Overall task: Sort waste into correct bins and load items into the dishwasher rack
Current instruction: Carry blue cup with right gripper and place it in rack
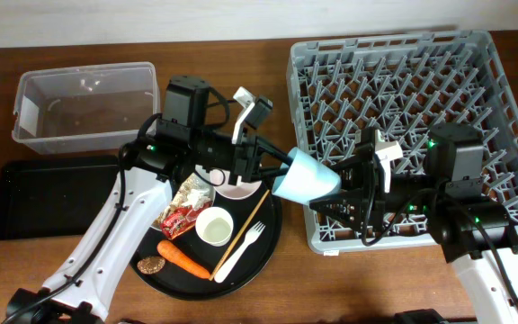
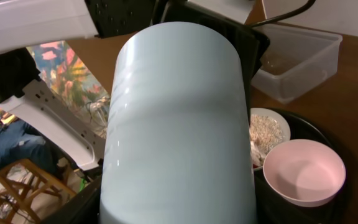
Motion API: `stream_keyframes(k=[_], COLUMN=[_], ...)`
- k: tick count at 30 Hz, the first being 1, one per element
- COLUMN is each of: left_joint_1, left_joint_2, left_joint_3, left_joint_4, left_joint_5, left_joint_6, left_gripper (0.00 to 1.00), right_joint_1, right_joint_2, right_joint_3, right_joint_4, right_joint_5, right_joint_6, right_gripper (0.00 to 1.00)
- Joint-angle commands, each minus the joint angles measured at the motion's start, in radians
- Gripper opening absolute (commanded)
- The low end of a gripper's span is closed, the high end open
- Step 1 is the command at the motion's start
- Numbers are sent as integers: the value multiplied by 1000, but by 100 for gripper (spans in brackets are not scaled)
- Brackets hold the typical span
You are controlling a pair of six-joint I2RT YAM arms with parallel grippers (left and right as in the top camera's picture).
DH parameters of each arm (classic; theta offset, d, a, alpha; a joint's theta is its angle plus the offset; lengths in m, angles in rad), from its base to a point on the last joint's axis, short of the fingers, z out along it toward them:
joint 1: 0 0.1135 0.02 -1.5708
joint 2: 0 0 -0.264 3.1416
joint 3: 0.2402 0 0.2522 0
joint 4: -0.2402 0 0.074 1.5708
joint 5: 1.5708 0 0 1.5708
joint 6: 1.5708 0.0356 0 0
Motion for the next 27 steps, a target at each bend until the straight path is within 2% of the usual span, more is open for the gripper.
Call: stream_keyframes(k=[1,4,5,8,11,13,15,20,24,27], left_joint_1=[0,20,44,86,133,160,185,208,208,208], left_joint_2=[11,11,10,10,10,10,10,10,10,10], left_joint_3=[12,12,12,12,12,12,12,12,12,12], left_joint_4=[2,-7,-44,-171,-333,-397,-435,-451,-469,-487], left_joint_5=[-50,-146,-224,-403,-698,-833,-886,-891,-946,-964], left_joint_6=[7,15,48,117,169,169,169,177,177,177], left_gripper=[35,39,39,39,39,39,39,39,39,39], right_joint_1=[5,5,5,5,5,4,4,-7,-101,-209], right_joint_2=[-6,-6,-6,-6,-7,-6,-6,3,61,123], right_joint_3=[19,19,19,19,21,38,72,228,382,452], right_joint_4=[0,0,0,-4,-12,-60,-135,-366,-542,-617], right_joint_5=[-27,5,84,166,302,407,558,982,1124,1152], right_joint_6=[-8,37,96,137,212,214,215,255,255,255], right_gripper=[49,48,47,43,41,40,39,40,40,40])
